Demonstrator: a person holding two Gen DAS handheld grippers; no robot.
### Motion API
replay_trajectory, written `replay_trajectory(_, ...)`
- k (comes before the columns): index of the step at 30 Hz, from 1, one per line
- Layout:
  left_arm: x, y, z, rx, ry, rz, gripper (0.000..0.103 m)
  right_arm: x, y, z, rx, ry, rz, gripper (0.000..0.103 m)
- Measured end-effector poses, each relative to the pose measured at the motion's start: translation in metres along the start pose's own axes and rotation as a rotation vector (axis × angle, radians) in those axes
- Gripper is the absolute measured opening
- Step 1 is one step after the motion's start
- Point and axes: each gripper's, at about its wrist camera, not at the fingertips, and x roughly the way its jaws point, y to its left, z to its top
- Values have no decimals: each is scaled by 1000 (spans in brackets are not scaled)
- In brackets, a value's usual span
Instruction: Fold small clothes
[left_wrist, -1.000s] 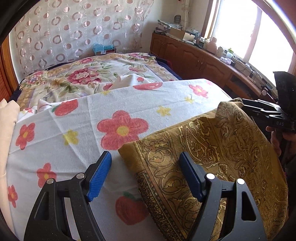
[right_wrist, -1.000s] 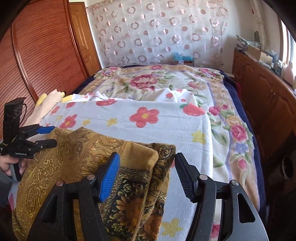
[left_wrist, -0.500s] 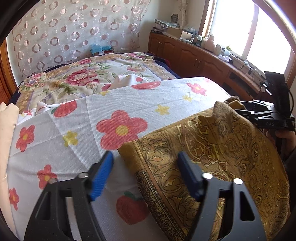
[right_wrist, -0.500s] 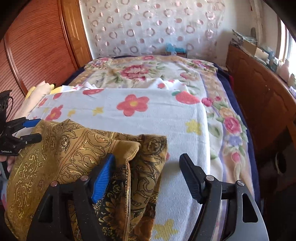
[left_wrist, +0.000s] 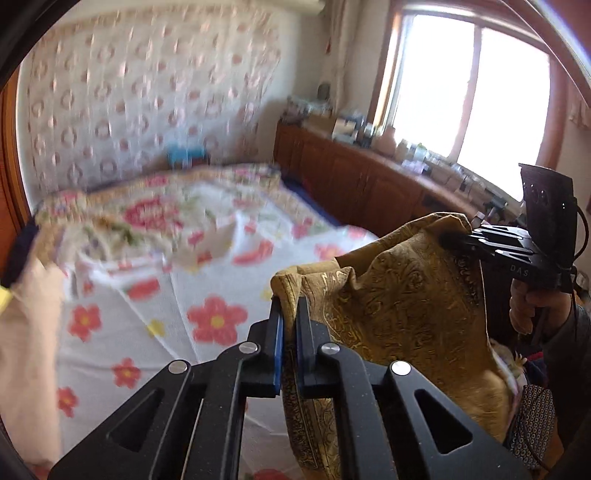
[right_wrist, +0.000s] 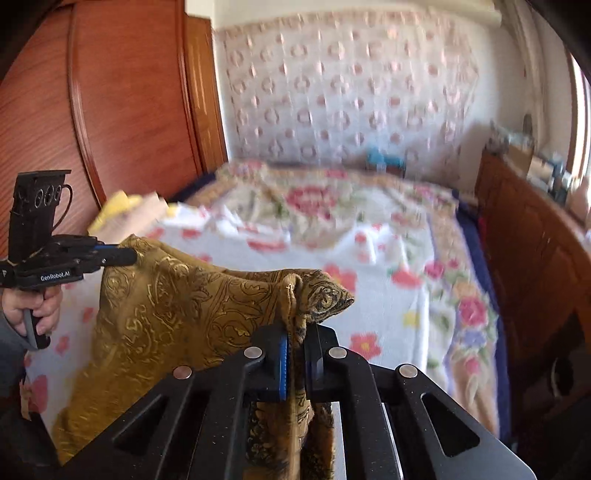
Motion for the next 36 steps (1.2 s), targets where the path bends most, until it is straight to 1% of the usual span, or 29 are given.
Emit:
replay_trajectory(3,-70,-16,29,39,-156,6,6,-65,22,26,-36,-155,-44,6)
replay_trajectory(4,-99,-22,39,56,-220,15,6,-87,28,34,-44,-211,-64,6)
replay_trajectory(7,-162,-34,58,88,-336,48,6,-149,46,55,-44,-374,-105,5)
replay_trajectory(8,-177,-37,60,96,-355,57,6,-166,52,61,-43,-410,-101,5)
replay_trajectory(11,-215,-45,60,147,-406,105,6,-198,78,70,-96,-463,-103,5)
replay_trajectory(14,-247,-39,57,148,-450,112,6,-221,101,75,-148,-496,-87,5)
replay_trajectory(17,-267,-32,53,145,-478,116,6,-233,114,81,-171,-522,-45,5)
replay_trajectory(20,-269,-20,55,136,-469,138,6,-239,117,88,-182,-520,-9,5)
replay_trajectory(23,-244,0,56,108,-418,166,6,-223,108,93,-199,-470,-7,5)
replay_trajectory(25,-214,20,52,82,-358,181,6,-198,100,101,-191,-411,-8,5)
replay_trajectory(26,-194,28,50,72,-323,189,6,-183,89,103,-188,-369,-14,5)
replay_trajectory(28,-151,53,44,41,-235,195,7,-148,80,110,-167,-295,-24,5)
replay_trajectory(29,-118,69,37,25,-158,208,8,-119,72,113,-142,-242,-31,5)
replay_trajectory(30,-92,82,29,8,-89,228,11,-84,64,114,-120,-163,-37,8)
replay_trajectory(31,-67,95,20,-18,-18,244,12,-43,55,111,-100,-59,-44,15)
replay_trajectory(32,-44,107,5,-39,50,239,12,-8,47,107,-81,32,-78,18)
replay_trajectory(34,-26,115,-21,-38,96,231,22,43,28,88,-50,148,-155,19)
replay_trajectory(35,-23,118,-33,-38,107,228,33,56,22,80,-42,174,-164,19)
replay_trajectory(36,-23,119,-43,-41,116,221,40,65,16,69,-29,189,-169,19)
